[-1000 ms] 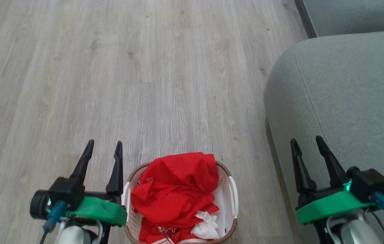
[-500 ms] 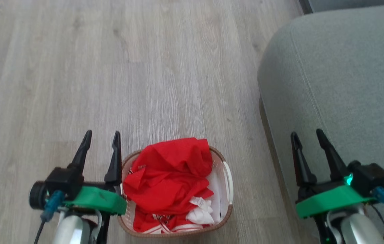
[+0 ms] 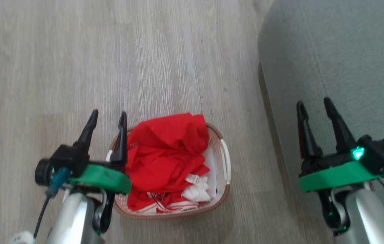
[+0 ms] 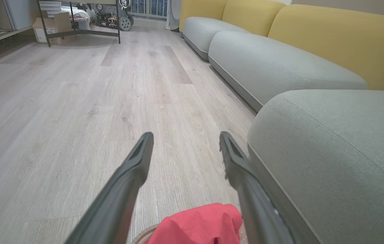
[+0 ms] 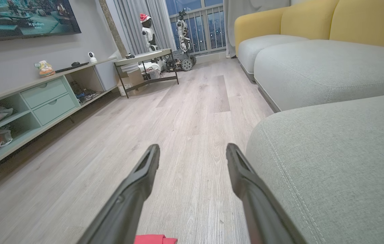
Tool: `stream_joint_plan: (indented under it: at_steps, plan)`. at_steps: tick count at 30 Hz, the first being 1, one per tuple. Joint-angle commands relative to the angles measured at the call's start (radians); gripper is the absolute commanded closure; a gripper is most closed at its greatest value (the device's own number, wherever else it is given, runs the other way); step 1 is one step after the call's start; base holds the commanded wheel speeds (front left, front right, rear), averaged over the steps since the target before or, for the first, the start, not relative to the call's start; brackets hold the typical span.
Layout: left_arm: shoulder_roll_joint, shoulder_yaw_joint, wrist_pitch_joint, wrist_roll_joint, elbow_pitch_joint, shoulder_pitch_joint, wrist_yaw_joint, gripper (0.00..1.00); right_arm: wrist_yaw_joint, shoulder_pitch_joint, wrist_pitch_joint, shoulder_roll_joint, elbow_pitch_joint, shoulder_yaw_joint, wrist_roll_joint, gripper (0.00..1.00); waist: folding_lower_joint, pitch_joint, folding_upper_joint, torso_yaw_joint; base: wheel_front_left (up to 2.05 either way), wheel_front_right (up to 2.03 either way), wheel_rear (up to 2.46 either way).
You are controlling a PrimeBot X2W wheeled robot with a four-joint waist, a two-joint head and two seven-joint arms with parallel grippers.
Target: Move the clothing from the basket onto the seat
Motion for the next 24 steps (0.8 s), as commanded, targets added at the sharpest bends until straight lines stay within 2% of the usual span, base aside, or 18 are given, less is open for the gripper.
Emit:
stream_joint_plan:
  at_steps: [1,15,24]
  plan:
    - [0.014,0.021,-0.01,-0.006,-0.021,-0.048,-0.005,0.0,0.0,-0.036,-0.009,-0.01,-0.037,0.012,0.006,0.0,-0.0001,0.037,0.0,0.002,0.0,0.0,0.0]
    - [0.014,-0.047,-0.01,-0.046,0.14,-0.231,-0.025,0.0,0.0,-0.143,-0.009,-0.004,-0.07,-0.022,0.006,0.0,-0.0001,0.23,0.0,0.001,0.0,0.0,0.0]
    - [0.014,-0.107,0.032,-0.086,0.336,-0.377,-0.038,0.0,0.0,-0.223,-0.009,-0.006,-0.101,-0.052,0.01,0.0,-0.0001,0.37,0.0,-0.001,0.0,0.0,0.0]
